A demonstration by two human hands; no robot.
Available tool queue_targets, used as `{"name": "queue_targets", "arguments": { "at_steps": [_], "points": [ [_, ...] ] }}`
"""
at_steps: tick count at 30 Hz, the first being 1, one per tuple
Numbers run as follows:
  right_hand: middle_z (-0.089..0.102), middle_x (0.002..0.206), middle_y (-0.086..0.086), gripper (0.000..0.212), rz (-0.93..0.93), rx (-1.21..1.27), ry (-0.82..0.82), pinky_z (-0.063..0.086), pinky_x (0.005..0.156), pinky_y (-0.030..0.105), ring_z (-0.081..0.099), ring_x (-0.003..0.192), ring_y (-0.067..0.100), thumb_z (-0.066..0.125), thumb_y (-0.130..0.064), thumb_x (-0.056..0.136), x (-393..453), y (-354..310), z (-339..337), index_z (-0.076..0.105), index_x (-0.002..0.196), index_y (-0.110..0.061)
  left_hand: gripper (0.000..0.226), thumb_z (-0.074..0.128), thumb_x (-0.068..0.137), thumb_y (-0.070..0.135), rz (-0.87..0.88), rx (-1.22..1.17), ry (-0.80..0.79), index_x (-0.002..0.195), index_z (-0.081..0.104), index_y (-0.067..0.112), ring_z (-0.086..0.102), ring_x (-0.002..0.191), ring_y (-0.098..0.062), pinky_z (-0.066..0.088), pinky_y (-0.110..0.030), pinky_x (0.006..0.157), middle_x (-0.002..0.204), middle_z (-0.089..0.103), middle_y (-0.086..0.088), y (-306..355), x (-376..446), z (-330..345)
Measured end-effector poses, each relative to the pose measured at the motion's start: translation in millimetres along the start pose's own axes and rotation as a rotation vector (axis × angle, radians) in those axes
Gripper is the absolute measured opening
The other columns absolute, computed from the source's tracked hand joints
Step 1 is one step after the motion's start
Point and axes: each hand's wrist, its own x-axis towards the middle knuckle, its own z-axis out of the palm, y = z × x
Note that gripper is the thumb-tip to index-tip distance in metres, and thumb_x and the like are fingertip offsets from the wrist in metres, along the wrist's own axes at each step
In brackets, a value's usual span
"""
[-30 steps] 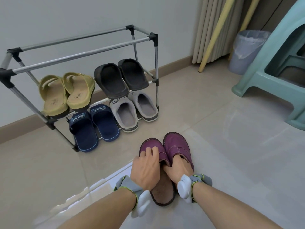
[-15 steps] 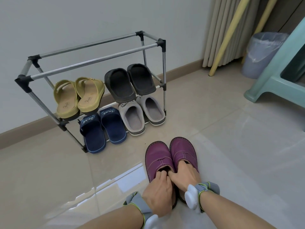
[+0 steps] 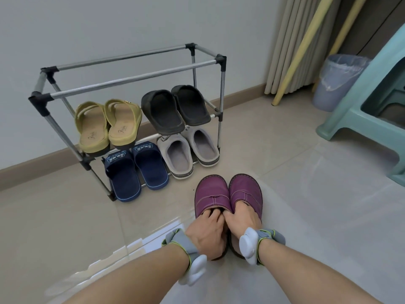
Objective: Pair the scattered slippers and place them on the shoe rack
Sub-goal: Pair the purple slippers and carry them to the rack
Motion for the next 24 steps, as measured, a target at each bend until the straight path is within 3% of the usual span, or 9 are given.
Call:
{"name": "queue_targets", "arguments": {
  "at_steps": [3,5,7,11,18,21,24],
  "points": [
    [0.064,0.111,0.011,0.023,-0.027,0.005,0.008,0.047,0.079,0.032,0.061,0.101,0.034,0.053,-0.040,0.087,-2,-15,-16,0.050,0.089,-0.017,0.043,0.061,0.067,0.028,-0.025,-0.030,0.007,0.107,0.070,0.015,0.065,0.091,-0.024,0.057,-0.029,0.070,0.106,0.064,-0.001,-3,-2,-32],
    [0.064,0.111,0.011,0.022,-0.039,-0.004,0.022,0.047,0.079,0.032,0.061,0.101,0.034,0.053,-0.039,0.087,-6,-22,-28,0.048,0.087,-0.018,0.047,0.052,0.084,0.023,-0.003,-0.052,-0.041,0.129,0.055,0.011,0.052,0.116,-0.028,0.049,-0.037,0.091,0.128,0.052,-0.005,-2,-4,-52],
    [0.064,0.111,0.011,0.022,-0.039,-0.009,0.053,0.047,0.079,0.032,0.061,0.101,0.035,0.053,-0.039,0.086,-12,-28,-38,0.047,0.086,-0.018,0.048,0.046,0.089,0.024,0.031,-0.008,-0.073,0.136,0.045,0.011,0.043,0.123,-0.028,0.042,-0.039,0.100,0.136,0.043,-0.006,-3,-4,-66],
    [0.065,0.106,0.014,0.021,-0.026,0.034,0.206,0.048,0.080,0.035,0.060,0.099,0.037,0.053,-0.037,0.084,-23,-44,-62,0.047,0.081,-0.017,0.049,0.043,0.090,0.029,0.145,0.004,0.016,0.135,0.044,0.011,0.043,0.123,-0.028,0.042,-0.038,0.100,0.135,0.044,-0.006,-10,0,-100],
    [0.068,0.099,0.020,0.027,-0.105,0.147,0.693,0.046,0.077,0.039,0.061,0.093,0.042,0.056,-0.036,0.083,-29,-108,-132,0.057,0.084,-0.009,0.045,0.049,0.083,0.027,0.275,0.093,0.423,0.121,0.058,0.006,0.054,0.106,-0.030,0.045,-0.035,0.094,0.120,0.058,-0.012,-22,25,-194],
    [0.069,0.098,0.019,0.030,-0.193,0.241,0.829,0.047,0.078,0.040,0.061,0.091,0.043,0.057,-0.038,0.083,-29,-150,-165,0.061,0.088,-0.009,0.048,0.053,0.076,0.025,0.233,0.122,0.573,0.119,0.062,0.007,0.057,0.103,-0.031,0.048,-0.036,0.089,0.114,0.062,-0.012,-35,31,-241],
    [0.069,0.099,0.017,0.030,-0.295,0.254,0.845,0.046,0.079,0.040,0.061,0.093,0.042,0.056,-0.039,0.084,-27,-198,-189,0.061,0.091,-0.010,0.052,0.040,0.074,0.028,0.138,0.156,0.691,0.116,0.063,0.009,0.058,0.102,-0.030,0.050,-0.036,0.087,0.111,0.063,-0.010,-58,26,-283]
  ]
}}
